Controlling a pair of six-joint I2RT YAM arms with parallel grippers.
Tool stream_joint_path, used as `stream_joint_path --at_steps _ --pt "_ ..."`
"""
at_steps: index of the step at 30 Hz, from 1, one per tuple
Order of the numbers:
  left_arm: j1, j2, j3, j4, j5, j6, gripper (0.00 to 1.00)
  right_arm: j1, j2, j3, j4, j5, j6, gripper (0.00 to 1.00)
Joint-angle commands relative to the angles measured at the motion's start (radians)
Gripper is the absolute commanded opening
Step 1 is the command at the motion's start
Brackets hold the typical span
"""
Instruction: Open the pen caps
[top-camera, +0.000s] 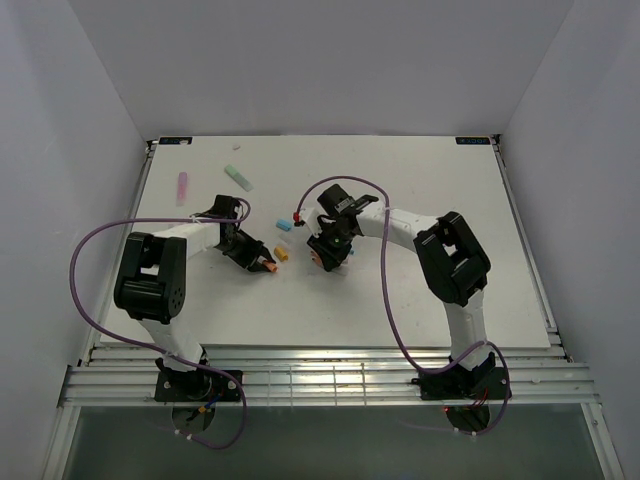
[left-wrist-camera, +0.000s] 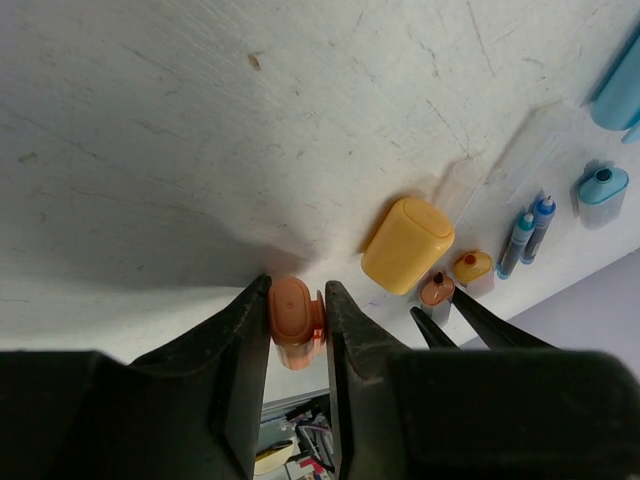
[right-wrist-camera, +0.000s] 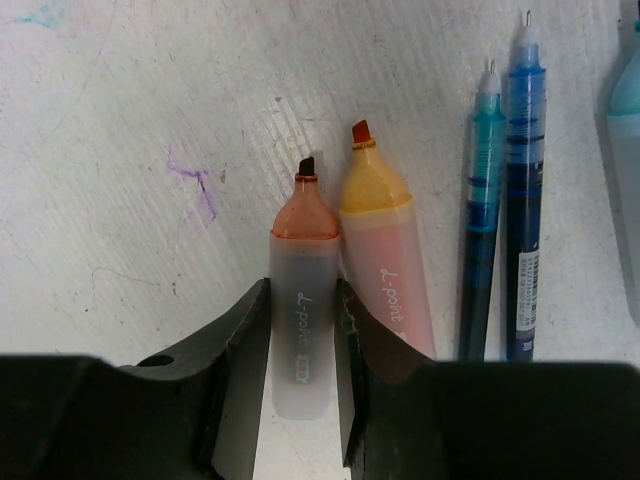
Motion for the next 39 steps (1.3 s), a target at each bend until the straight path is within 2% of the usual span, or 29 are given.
stream_joint_path --at_steps 1,4,8,14,22,25,32,34,36,38,39 --pt "-0.007 -0.007 0.022 0.009 0.002 0.000 0.38 -0.002 0.016 0.036 -0.002 0.006 -0.009 0.19" --pt "-0.007 -0.021 0.017 0.011 -0.001 0.003 0.44 -0.002 0.007 0.030 -0.001 0.010 -0.006 0.28" --pt "-0.005 -0.049 0.004 0.018 -0.006 0.005 0.50 -0.002 -0.007 0.020 -0.001 0.015 -0.001 0.31" --pt "-0.007 -0.085 -0.010 0.020 -0.009 -0.009 0.52 0.000 -0.055 0.020 0.001 0.021 0.014 0.36" --pt "-0.005 -0.214 0.003 -0.032 -0.070 -0.020 0.55 0.001 -0.183 -0.007 0.001 0.068 0.056 0.43" --pt "-0.004 -0.251 0.042 -0.069 -0.113 -0.005 0.56 0.001 -0.243 -0.023 -0.011 0.061 0.099 0.51" --pt "0.005 -0.283 0.164 -0.167 -0.219 0.024 0.56 0.011 -0.404 -0.105 -0.017 0.052 0.178 0.59" --pt "0.016 -0.287 0.198 -0.170 -0.228 0.038 0.56 0.014 -0.469 -0.151 0.021 0.076 0.259 0.61" --pt "0.025 -0.282 0.224 -0.178 -0.238 0.066 0.55 0.012 -0.504 -0.182 0.045 0.139 0.351 0.70" --pt "0.042 -0.274 0.273 -0.179 -0.248 0.110 0.55 -0.006 -0.506 -0.201 0.029 0.074 0.411 0.88" --pt "0.048 -0.268 0.290 -0.179 -0.257 0.127 0.54 -0.014 -0.510 -0.204 0.026 0.038 0.434 0.90"
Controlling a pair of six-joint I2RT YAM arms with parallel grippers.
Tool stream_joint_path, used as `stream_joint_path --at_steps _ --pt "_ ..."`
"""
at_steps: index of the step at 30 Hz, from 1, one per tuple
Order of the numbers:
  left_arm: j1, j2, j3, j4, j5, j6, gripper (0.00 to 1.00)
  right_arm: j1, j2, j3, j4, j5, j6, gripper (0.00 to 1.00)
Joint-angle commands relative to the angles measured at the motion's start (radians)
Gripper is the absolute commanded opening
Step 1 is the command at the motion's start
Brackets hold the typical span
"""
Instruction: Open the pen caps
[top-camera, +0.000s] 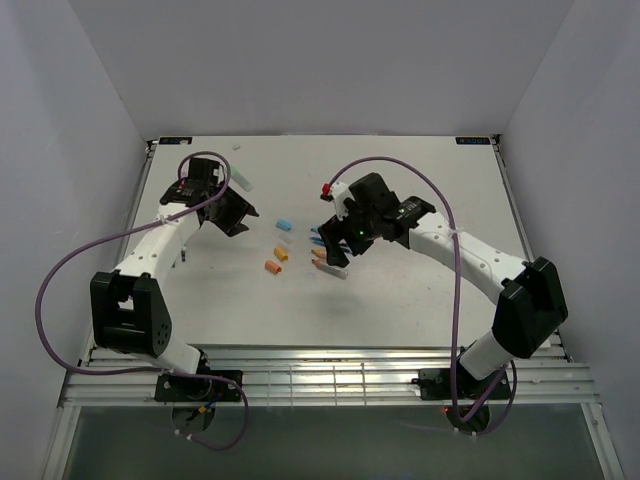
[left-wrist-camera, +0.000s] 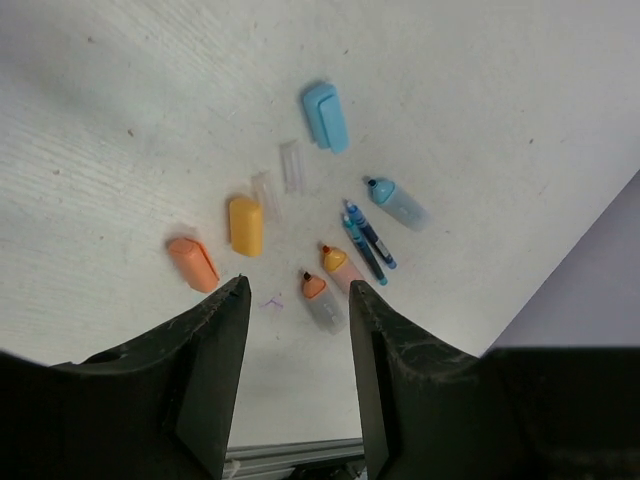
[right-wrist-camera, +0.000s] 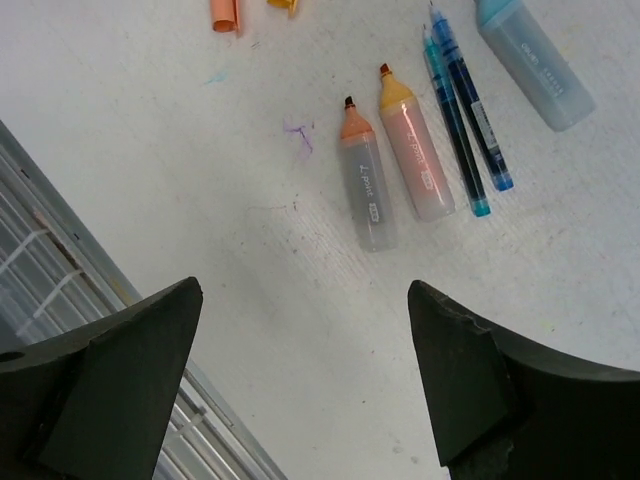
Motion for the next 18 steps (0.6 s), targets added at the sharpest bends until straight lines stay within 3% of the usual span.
stream_joint_path --at_steps 1,5,10,15,18 --pt "0.036 -0.023 0.087 -0.018 -0.069 0.088 0.54 -0.024 -0.027 -0.033 0.023 -0.050 0.157 0.90" --pt "0.050 0.015 0.203 -0.026 -0.141 0.212 0.54 -0.024 -0.076 -0.047 0.050 -0.056 0.240 0.90" --pt "0.066 0.075 0.283 -0.029 -0.247 0.343 0.54 -0.027 -0.131 -0.005 0.023 0.043 0.265 0.90" --pt "0.094 0.169 0.413 -0.057 -0.290 0.398 0.59 -0.041 -0.222 -0.117 0.052 0.131 0.320 0.90" --pt "0.111 0.244 0.476 -0.066 -0.316 0.414 0.59 -0.047 -0.177 -0.114 0.028 0.080 0.309 0.99"
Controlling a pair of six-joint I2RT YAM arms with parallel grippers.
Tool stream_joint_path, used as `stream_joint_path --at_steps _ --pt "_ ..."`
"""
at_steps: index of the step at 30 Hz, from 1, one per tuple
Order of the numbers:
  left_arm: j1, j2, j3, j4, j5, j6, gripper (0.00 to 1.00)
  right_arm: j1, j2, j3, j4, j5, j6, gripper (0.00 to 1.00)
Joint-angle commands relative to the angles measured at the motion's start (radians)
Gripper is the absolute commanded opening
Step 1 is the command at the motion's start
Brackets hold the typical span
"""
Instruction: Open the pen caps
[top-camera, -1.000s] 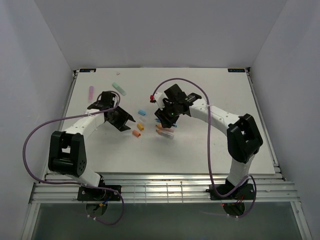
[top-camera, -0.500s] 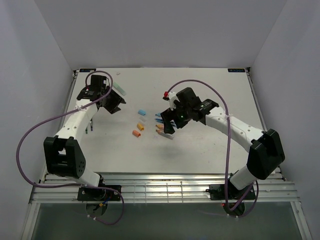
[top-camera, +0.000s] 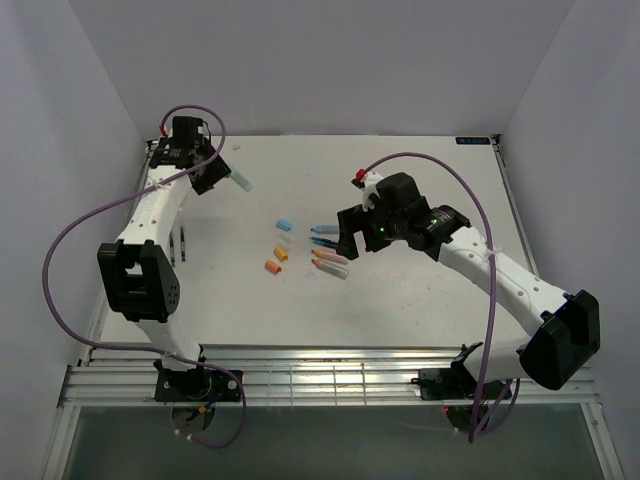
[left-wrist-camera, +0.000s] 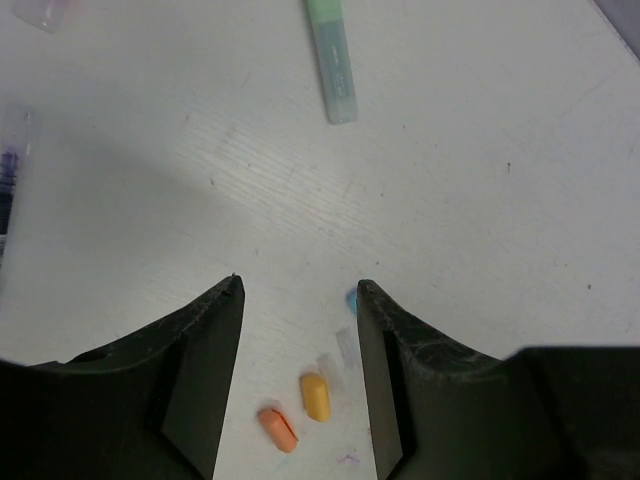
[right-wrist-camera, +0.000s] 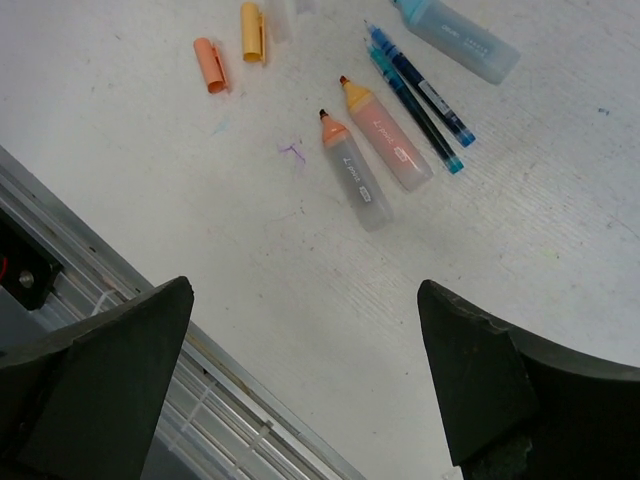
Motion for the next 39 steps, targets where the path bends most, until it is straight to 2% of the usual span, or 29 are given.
stream_joint_path --at_steps 1,2,3,9,15,22,29,33,39 --pt "0.029 0.061 0.122 -0.029 -0.073 0.057 0.60 -0.008 0.050 -0.018 -0.024 0.005 0.036 1.00" --pt "0.033 0.085 0.145 -0.034 -0.077 0.062 0.60 -0.007 0.061 -0.016 -0.030 0.003 0.034 0.98" --pt "0.038 0.134 0.168 -0.036 -0.080 0.068 0.60 -0.008 0.078 -0.015 -0.036 -0.002 0.030 0.90" --pt "0.050 0.356 0.381 -0.037 -0.062 0.112 0.60 -0.008 0.086 -0.036 -0.053 0.073 -0.022 0.90" --pt "0.049 0.527 0.561 -0.068 -0.060 0.071 0.60 -0.008 0.083 -0.070 -0.068 0.122 -0.033 0.90" --pt "0.047 0.634 0.627 -0.030 -0.018 0.074 0.63 -0.008 0.081 -0.108 -0.067 0.172 -0.027 0.90" --pt "0.047 0.659 0.624 0.056 0.039 0.091 0.67 -0.010 0.070 -0.151 -0.053 0.189 -0.006 0.90" --pt "0.044 0.693 0.636 0.061 0.073 0.086 0.70 -0.010 0.058 -0.166 -0.047 0.199 0.007 0.90" --pt "0.033 0.713 0.639 0.061 0.068 0.085 0.71 -0.008 0.038 -0.186 -0.042 0.219 0.016 0.90"
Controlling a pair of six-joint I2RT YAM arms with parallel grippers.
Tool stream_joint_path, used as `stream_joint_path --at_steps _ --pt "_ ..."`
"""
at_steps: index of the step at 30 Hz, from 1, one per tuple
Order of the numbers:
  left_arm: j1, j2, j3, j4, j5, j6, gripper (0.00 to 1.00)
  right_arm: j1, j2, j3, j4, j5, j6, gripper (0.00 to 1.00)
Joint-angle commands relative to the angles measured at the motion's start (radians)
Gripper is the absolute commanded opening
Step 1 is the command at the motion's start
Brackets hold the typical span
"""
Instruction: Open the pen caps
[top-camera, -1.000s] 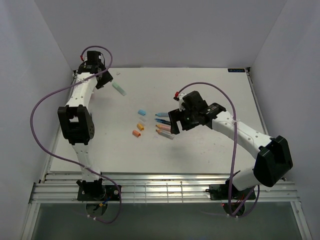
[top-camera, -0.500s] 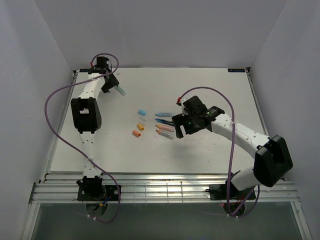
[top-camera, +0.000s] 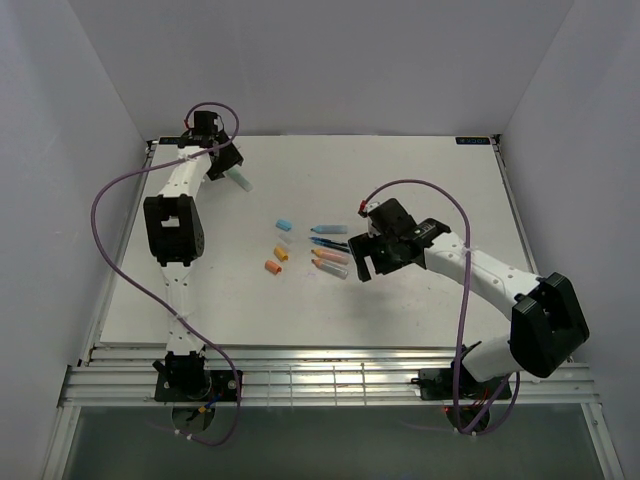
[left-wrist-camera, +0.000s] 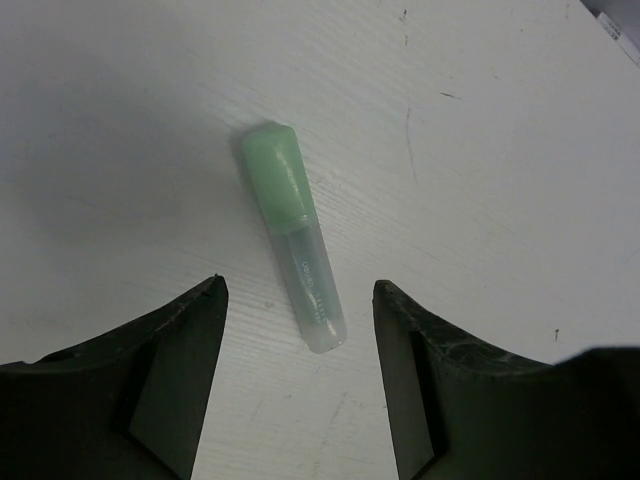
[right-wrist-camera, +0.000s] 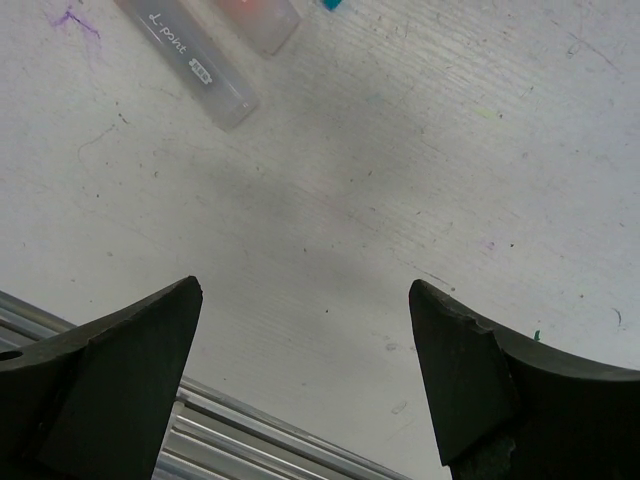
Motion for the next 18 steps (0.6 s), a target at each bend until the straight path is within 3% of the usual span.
stream_joint_path --at_steps 1,18 --pt "-0.011 0.022 0.035 0.017 0.013 0.009 0.70 -0.001 -0.050 -0.017 0.019 0.032 0.019 0.90" --pt "-0.059 0.080 0.070 -0.018 -0.085 0.064 0.69 -0.001 -0.080 -0.068 0.033 0.064 0.040 0.90"
